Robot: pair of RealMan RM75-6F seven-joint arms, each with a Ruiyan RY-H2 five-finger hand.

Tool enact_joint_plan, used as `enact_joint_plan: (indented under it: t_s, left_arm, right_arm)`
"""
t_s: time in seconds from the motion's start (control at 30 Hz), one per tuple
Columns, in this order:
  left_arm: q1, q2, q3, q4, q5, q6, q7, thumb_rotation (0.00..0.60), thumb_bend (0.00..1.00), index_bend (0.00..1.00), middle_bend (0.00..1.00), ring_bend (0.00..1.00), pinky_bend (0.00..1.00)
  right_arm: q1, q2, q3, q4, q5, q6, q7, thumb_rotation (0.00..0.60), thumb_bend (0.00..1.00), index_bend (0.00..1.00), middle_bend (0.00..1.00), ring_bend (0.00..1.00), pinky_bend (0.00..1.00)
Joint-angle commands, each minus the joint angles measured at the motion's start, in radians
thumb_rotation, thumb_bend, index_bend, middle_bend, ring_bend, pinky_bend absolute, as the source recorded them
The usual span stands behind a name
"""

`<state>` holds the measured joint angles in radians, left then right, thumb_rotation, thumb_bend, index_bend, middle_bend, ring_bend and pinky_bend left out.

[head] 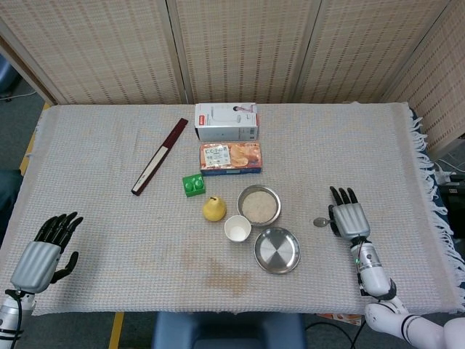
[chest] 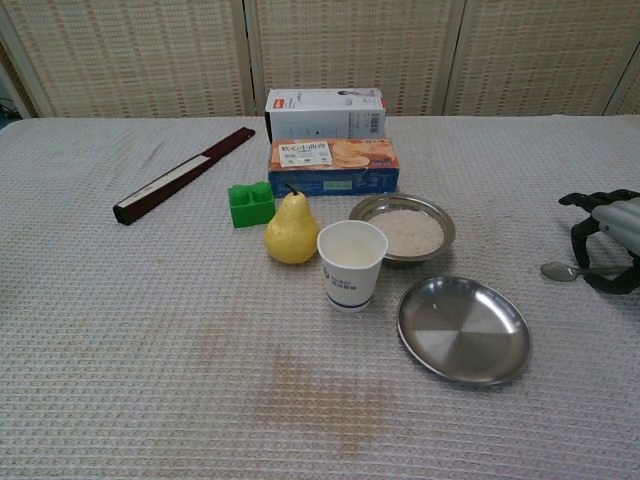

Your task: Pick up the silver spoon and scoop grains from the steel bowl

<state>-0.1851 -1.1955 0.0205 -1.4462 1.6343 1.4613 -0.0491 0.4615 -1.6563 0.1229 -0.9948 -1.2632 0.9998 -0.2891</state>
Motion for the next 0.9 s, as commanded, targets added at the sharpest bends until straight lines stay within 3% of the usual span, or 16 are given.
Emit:
enact_joint_plan:
  t_s: [0.03, 0.27, 0.47, 0.7, 0.9]
  left_arm:
    - [0.001, 0.0, 0.001, 0.0, 0.002, 0.003, -0.001, 0.6, 0.51, 0.0, 0.0, 0.0, 0.08]
    - [0.004, 0.002, 0.003, -0.005, 0.008, 0.012, -0.002, 0.6, 0.52, 0.0, 0.0, 0.0, 0.08]
    - [0.006, 0.005, 0.006, -0.009, 0.016, 0.019, -0.006, 0.6, 0.52, 0.0, 0.0, 0.0, 0.08]
    - [0.007, 0.008, 0.007, -0.012, 0.023, 0.024, -0.008, 0.6, 0.52, 0.0, 0.0, 0.0, 0.08]
    - [0.01, 0.013, 0.009, -0.015, 0.03, 0.034, -0.016, 0.6, 0.52, 0.0, 0.0, 0.0, 0.08]
  right_arm:
    - [-0.008, 0.01, 0.004, -0.016, -0.009, 0.031, 0.007, 0.6, 0.4, 0.67, 0.04, 0.0, 0.0]
    - [-0.015, 0.035, 0.007, -0.054, -0.014, 0.062, -0.007, 0.6, 0.45, 0.71, 0.05, 0.0, 0.0]
    - [0.006, 0.076, 0.021, -0.136, -0.03, 0.094, -0.094, 0.6, 0.47, 0.73, 0.06, 0.0, 0.0]
    - [0.09, 0.115, 0.073, -0.29, -0.006, 0.084, -0.341, 0.6, 0.47, 0.73, 0.06, 0.0, 0.0]
    - [0.188, 0.088, 0.113, -0.363, 0.054, 0.066, -0.598, 0.6, 0.47, 0.73, 0.06, 0.0, 0.0]
